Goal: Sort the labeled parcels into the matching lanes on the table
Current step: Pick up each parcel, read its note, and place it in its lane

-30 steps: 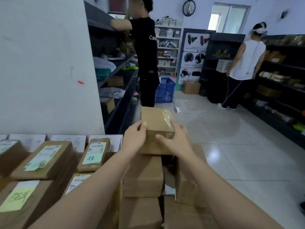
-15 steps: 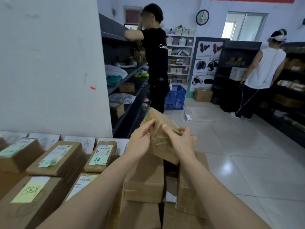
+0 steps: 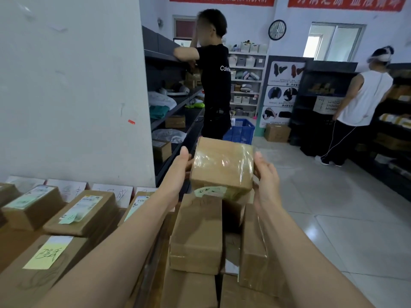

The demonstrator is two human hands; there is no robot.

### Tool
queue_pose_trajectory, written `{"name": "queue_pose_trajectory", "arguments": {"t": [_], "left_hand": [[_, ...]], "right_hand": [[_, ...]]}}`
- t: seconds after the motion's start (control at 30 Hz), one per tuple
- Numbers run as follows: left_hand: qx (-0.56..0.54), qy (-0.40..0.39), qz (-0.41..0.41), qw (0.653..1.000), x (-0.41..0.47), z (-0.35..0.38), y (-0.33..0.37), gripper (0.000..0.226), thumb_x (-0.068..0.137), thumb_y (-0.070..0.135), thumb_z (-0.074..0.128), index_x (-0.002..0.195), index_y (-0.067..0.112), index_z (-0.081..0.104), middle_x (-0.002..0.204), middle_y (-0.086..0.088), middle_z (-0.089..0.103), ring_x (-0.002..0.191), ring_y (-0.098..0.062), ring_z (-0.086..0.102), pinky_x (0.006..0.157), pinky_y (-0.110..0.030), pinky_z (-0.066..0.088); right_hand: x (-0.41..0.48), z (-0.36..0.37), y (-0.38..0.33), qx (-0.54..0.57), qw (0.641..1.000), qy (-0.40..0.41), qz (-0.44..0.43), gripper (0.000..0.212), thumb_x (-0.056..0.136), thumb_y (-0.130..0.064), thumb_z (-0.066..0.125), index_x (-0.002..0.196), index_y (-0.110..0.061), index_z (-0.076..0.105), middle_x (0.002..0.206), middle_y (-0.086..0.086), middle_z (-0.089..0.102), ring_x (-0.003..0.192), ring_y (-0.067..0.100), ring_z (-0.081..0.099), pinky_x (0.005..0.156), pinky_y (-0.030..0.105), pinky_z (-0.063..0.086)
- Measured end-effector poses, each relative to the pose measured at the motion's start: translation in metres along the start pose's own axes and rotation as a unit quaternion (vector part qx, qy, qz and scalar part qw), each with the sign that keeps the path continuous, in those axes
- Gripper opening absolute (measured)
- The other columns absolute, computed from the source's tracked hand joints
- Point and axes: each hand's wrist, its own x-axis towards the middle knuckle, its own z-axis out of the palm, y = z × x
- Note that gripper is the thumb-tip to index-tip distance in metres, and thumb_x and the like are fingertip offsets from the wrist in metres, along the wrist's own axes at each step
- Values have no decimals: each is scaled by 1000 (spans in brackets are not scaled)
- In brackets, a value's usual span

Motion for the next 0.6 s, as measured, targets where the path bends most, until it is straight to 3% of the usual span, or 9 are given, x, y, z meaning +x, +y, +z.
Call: {"name": "queue_pose_trajectory", "arguments": {"t": [0.07, 0.13, 0.2, 0.27, 0.33, 0.4, 0.53, 0.6], "left_hand": [[-11, 3, -3, 1000, -2, -1, 2, 68, 90, 71, 18, 102, 25, 66, 100, 6, 73, 97, -13, 64, 97, -35, 42], [-4, -1, -6, 1000, -7, -1, 1, 75, 80, 79, 15, 103, 30, 67, 102, 10, 72, 98, -10, 62, 103, -40, 33], [8, -18, -7, 1000, -12, -4, -2, 85, 67, 91, 20, 112, 36, 68, 112, 10, 71, 110, -12, 59, 111, -47, 28], [5, -16, -17, 1000, -15, -9, -4, 88, 64, 94, 29, 119, 35, 66, 118, 6, 69, 119, -17, 56, 109, -46, 35], [-8, -13, -4, 1000, -20, -14, -1, 61, 85, 73, 36, 114, 29, 68, 108, 9, 72, 105, -7, 64, 90, -30, 45], [7, -30, 30, 999, -26, -19, 1, 39, 95, 49, 44, 117, 27, 66, 100, 13, 74, 88, 3, 68, 76, -22, 43], [33, -18, 41, 998, -35, -34, -2, 27, 95, 28, 58, 120, 37, 61, 104, 10, 74, 97, -12, 70, 80, -30, 50], [38, 16, 40, 998, -39, -43, -3, 26, 97, 23, 56, 118, 37, 62, 99, 12, 75, 94, -10, 70, 77, -29, 51]], "right_hand": [[0, 2, -10, -7, 998, -58, -20, 37, 91, -41, 61, 117, -14, 62, 104, -2, 69, 101, 13, 68, 77, 27, 54], [-1, 3, -14, -33, 992, -114, -29, 42, 92, -24, 62, 133, -16, 56, 107, -5, 69, 82, -1, 70, 60, 13, 52], [-2, 3, -10, -65, 987, -144, -32, 52, 90, -9, 63, 140, -18, 50, 109, -3, 70, 78, -1, 71, 58, 13, 52], [-5, 4, -5, -87, 985, -145, -30, 58, 89, -7, 65, 143, -20, 47, 117, 1, 69, 86, 3, 71, 65, 21, 57], [-9, 7, 0, -78, 988, -134, -19, 60, 88, -15, 70, 143, -21, 48, 123, 3, 68, 99, 11, 70, 79, 34, 60], [-14, 13, 3, -74, 990, -116, -15, 59, 87, -22, 71, 142, -21, 49, 124, 3, 67, 104, 15, 69, 83, 36, 59], [-26, 31, 7, -64, 991, -114, -12, 71, 87, -25, 71, 147, -35, 36, 128, -3, 61, 96, 8, 69, 72, 26, 55], [-33, 40, 8, -81, 989, -124, -5, 74, 86, -30, 72, 148, -43, 33, 135, -3, 56, 108, 12, 64, 84, 35, 55]]}}
